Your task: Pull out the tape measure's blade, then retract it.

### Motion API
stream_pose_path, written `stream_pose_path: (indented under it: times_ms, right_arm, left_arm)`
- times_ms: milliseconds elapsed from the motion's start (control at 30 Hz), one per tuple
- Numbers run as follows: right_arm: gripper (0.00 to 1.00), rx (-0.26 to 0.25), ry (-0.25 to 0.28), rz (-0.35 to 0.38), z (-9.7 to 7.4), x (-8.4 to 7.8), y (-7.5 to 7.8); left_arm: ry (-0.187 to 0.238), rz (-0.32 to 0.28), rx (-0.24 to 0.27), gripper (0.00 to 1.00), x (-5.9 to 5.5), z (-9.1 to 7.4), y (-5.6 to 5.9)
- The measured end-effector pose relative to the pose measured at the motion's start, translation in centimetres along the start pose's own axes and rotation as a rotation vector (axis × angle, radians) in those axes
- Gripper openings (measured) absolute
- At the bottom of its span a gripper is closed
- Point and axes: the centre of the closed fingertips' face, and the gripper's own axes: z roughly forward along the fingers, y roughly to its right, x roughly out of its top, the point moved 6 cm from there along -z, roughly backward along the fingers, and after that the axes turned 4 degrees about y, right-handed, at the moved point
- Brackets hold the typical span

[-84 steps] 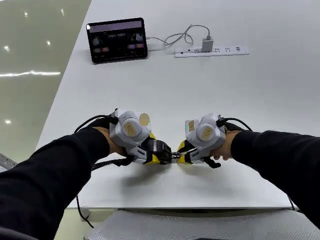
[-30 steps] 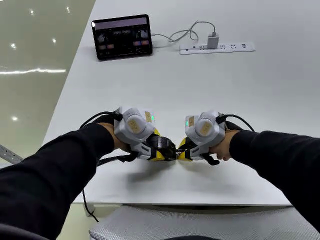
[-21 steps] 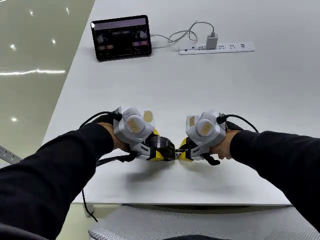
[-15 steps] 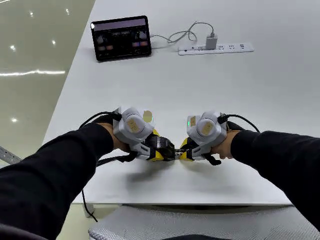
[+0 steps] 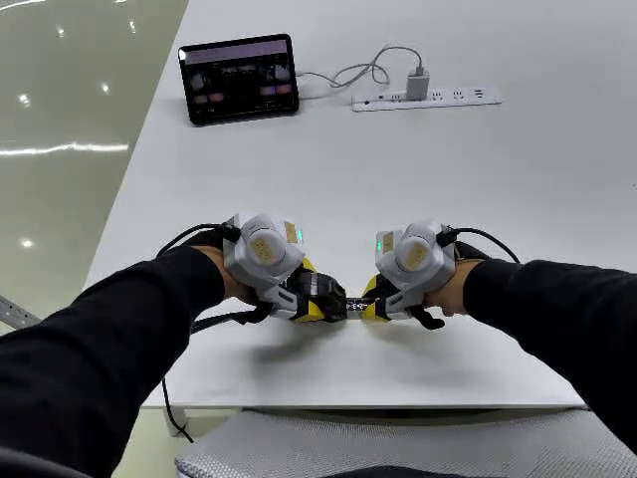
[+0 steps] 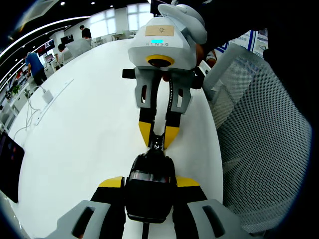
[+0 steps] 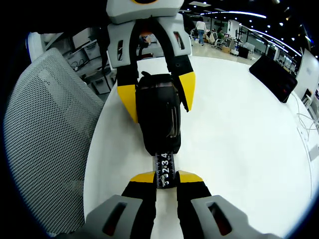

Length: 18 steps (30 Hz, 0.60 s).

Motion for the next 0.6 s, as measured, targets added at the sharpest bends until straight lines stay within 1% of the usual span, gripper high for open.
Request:
stream_pose_path:
  times_ms: [167,600]
  right_arm:
    - [0.10,0.000,-0.006,-0.009,-0.23,-0.18,-0.06]
    - [0.10,-0.001,-0.017,-0.010,-0.93,-0.83,0.00]
  left_arm:
    - [-0.003,0.006,0.001,0.32,0.04,0.03,0.04]
    - [-0.002,-0.006,0.010,0.32,0.01,0.03,0.01]
